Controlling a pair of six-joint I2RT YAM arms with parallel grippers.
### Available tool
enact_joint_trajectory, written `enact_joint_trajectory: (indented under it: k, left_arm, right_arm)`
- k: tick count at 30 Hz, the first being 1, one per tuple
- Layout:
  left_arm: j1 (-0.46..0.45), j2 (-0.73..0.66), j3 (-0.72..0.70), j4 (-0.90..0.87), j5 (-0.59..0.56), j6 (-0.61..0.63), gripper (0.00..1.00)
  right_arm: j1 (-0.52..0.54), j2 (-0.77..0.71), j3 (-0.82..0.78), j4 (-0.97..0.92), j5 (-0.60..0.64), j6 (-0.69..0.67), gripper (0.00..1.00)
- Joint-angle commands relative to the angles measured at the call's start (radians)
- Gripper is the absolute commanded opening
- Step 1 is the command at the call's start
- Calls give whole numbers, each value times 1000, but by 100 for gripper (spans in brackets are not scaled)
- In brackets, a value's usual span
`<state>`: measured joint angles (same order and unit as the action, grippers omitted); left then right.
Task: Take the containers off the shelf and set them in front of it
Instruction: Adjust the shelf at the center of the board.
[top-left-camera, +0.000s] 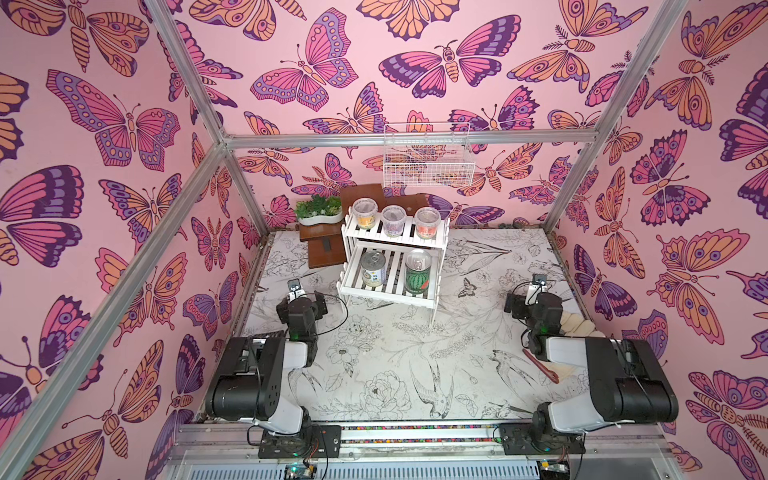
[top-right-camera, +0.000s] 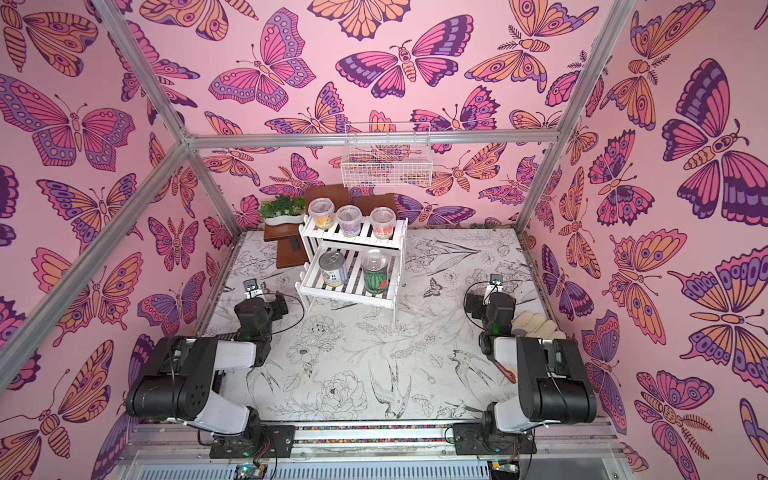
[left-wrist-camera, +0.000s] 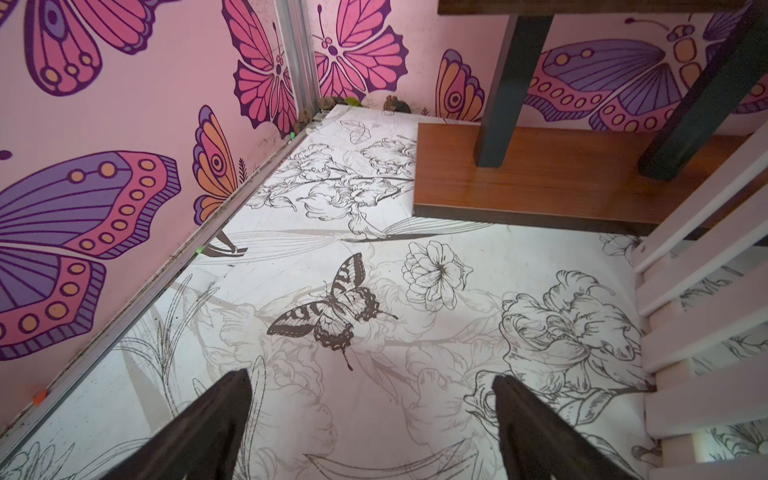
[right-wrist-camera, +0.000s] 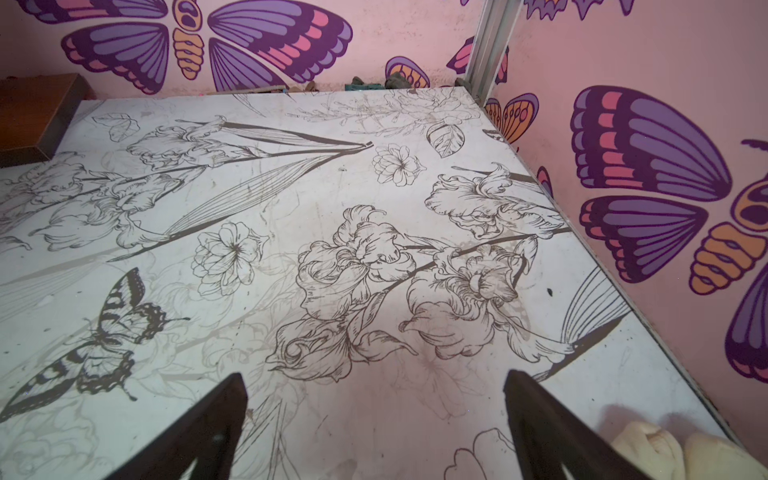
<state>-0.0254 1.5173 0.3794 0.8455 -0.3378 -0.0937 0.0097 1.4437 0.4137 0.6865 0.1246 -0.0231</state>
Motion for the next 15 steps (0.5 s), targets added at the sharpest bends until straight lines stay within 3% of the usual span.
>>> enact_joint_trajectory:
  k: [1,9,15]
  left_arm:
    - [-5,-91,100,-239,-17,6,95]
    - [1,-352,200,-624,78,43,98]
    - [4,-496,265,-862,217,43,97]
  right_arm:
    - [27,-113,140,-312,40,26,99]
    - [239,-219,374,-804,177,93,99]
    - [363,-298,495,-1045,58,274,99]
